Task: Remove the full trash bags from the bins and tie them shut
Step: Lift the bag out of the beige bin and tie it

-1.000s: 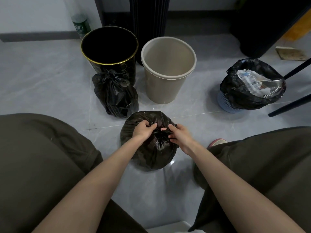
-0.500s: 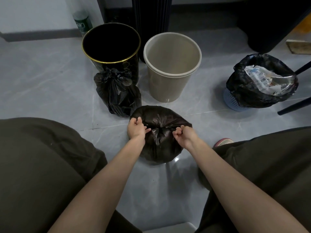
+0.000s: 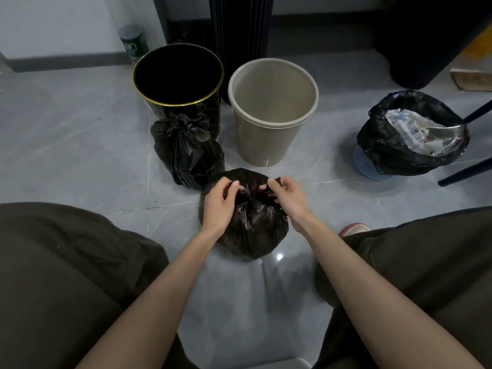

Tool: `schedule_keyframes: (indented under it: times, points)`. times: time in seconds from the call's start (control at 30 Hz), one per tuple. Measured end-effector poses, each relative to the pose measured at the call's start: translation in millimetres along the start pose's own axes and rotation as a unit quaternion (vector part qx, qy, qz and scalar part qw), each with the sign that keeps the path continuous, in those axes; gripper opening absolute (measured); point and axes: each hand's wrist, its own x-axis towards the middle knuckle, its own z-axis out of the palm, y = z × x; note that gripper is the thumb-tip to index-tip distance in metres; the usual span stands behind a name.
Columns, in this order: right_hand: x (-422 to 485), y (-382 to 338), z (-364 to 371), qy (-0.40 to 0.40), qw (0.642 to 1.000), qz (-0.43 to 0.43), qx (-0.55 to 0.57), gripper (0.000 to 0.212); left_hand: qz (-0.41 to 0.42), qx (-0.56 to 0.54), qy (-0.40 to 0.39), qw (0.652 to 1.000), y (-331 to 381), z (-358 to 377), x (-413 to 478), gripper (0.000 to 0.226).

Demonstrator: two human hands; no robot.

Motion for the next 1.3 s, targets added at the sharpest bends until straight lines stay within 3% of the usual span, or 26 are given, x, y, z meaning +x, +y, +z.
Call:
schedule_keyframes:
  times: [0.13, 0.27, 0.33, 0.43, 0.5, 0.6, 0.83, 1.07, 1.2, 1.3]
  points:
    - [-1, -6, 1, 0.006, 0.998, -0.031, -0.055, 0.029, 0.007, -0.039, -0.069, 0.997, 10, 3, -1, 0.031]
    - [-6, -8, -3, -0.012, 0.999, 0.01, -0.032, 0.021, -0.054, -0.017, -0.064, 0.996, -1, 3, -1, 0.024]
    - [-7, -8, -3, -0.012, 0.999, 0.026, -0.021, 0.02, -0.081, 0.001, -0.112, 0.99, -5, 4, 0, 0.014]
    - [-9, -12, -5, -0.013, 0.999, 0.041, 0.008, 0.016, -0.118, -0.01, -0.183, 0.976, -8, 10, 0, 0.027]
    - [-9, -14, -7, -0.019, 0.998, 0.047, 0.023, 0.015, -0.08, 0.043, -0.207, 0.974, -10, 11, 1, 0.03]
    - [-11, -14, -6, -0.037, 0.998, 0.043, 0.036, 0.015, -0.052, 0.055, -0.191, 0.979, -13, 6, 1, 0.02]
    - [-5, 8, -2, -0.021, 0.988, 0.089, 0.126, 0.012, -0.207, -0.097, -0.078, 0.97, -8, 6, -6, 0.027]
    - [-17, 23, 25, -0.11, 0.992, 0.061, -0.018, 0.02, -0.318, -0.196, -0.046, 0.926, -8, 5, -8, 0.029]
    - [-16, 33, 34, -0.131, 0.986, 0.029, -0.102, 0.02, -0.323, -0.23, -0.075, 0.915, -5, 4, -10, 0.016]
    - [-16, 41, 35, -0.112, 0.989, 0.016, -0.092, 0.015, -0.323, -0.247, -0.087, 0.909, -4, 4, -10, 0.014]
